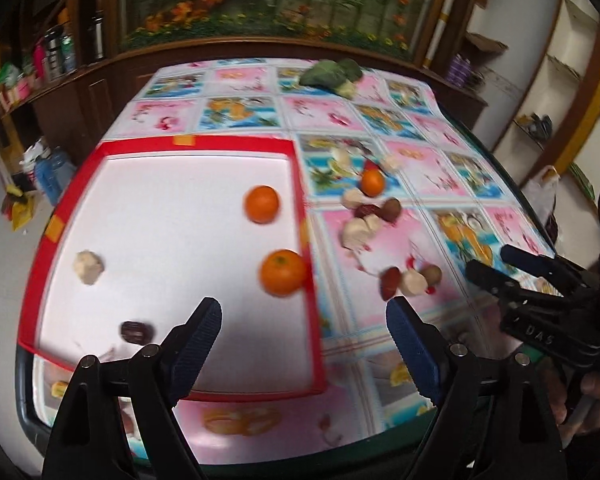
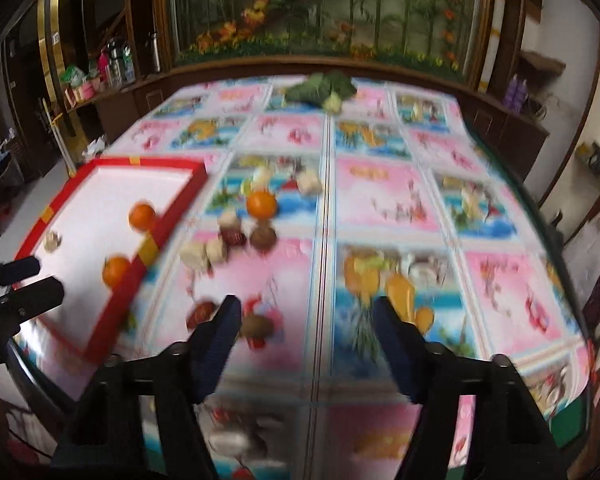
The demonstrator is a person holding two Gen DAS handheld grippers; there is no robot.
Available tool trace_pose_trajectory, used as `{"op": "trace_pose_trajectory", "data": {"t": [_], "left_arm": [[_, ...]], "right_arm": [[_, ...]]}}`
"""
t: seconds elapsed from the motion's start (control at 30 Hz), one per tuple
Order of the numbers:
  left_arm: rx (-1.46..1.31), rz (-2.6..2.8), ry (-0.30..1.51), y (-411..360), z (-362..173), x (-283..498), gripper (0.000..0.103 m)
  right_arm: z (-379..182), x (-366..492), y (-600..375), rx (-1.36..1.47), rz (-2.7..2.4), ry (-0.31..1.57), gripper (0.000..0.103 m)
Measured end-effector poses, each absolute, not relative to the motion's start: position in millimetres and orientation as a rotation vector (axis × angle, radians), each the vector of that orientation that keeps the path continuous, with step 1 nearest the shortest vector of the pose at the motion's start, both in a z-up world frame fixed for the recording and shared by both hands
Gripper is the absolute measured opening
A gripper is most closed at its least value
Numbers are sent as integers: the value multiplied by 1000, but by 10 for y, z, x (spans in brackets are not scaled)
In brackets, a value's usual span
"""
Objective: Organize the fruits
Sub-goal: 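Grasp a brown walnut with the right gripper while the left grasps another dark date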
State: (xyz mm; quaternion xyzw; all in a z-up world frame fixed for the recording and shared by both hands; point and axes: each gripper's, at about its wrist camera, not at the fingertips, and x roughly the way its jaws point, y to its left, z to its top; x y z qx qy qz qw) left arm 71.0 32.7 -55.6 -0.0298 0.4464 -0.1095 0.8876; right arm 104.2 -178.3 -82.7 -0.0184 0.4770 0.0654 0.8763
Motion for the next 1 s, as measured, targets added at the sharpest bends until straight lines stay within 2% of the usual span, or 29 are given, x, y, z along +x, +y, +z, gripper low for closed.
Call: {"op": "trace_pose_trajectory", "data": {"t": [0.07,0.13,0.33,0.37,0.4,0.47,0.6,0.7,0.77,0.9,0.97,1.0], "left_arm": [[-45,-231,933,268,-560,733,85],[-38,-235,941,245,-545,750,85],[-42,-212,942,258,-539,784,84],[-39,-211,947,248,-548,777,84],[-33,-212,949,236,-551,769,84],[-21,-215,948,207,-544,759,84],[-23,-232,939,174,-517,760,84],[-15,-262,946,100,-536,808,82],[-16,-290,971,39,-578,875,72],[18,-338,1021,-137,-694,1089,62],[67,-350,1060,-252,-773,1211,45],[81,-366,1085,-311,-823,1273,44]], "right_arm": [[-915,976,-1793,-20,168,1017,63],[-994,960,-1732,-34,201,1039,52],[-1115,1037,-1637,2,244,1074,48],[-1120,1055,-1629,8,252,1072,46],[-1128,1078,-1617,1,249,1069,38],[-1155,1115,-1568,-37,228,1063,36],[-1217,1124,-1499,-73,243,1080,23],[-1214,1099,-1542,-83,221,1070,23],[-1188,1084,-1636,-60,211,1062,23],[-1134,1033,-1795,-67,146,1040,23],[-1131,1012,-1851,-74,119,1036,23],[-1132,1001,-1879,-71,113,1037,23]]}}
